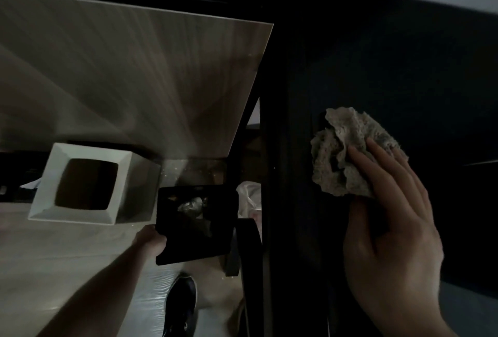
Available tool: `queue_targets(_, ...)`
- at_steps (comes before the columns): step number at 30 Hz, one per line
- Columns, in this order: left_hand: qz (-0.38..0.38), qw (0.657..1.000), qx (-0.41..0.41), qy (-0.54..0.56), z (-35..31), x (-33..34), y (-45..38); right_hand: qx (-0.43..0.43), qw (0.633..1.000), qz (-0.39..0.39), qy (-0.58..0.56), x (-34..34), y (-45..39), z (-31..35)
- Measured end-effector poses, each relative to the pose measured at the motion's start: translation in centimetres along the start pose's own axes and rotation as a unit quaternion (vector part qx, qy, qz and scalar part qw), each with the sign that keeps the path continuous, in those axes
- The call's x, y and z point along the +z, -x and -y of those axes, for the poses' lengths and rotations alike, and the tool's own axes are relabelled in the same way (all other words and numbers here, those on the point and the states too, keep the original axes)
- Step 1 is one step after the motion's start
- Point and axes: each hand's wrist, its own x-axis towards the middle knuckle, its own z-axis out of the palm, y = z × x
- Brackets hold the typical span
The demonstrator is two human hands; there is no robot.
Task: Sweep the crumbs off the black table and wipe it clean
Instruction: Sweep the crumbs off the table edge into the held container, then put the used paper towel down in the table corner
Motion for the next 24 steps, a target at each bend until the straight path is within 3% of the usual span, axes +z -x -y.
queue_targets(10,-0.01,0.999,0.031,-0.005,0.8,-3.4,4.5,0.029,0.999,0.018,0.005,0.0,0.1,0.6)
queue_targets(14,-0.005,0.991,0.128,0.024,-1.2,-6.6,10.6,0.004,1.0,0.013,0.013,-0.2,0.3,0.5)
queue_targets(17,-0.005,0.973,0.219,0.072,-3.5,-9.9,17.9,0.04,0.999,0.028,0.001,-0.9,1.1,1.4)
queue_targets(24,-0.028,0.904,0.425,0.035,-6.6,-17.4,36.8,0.156,0.969,0.19,-0.023,-7.6,5.4,4.5)
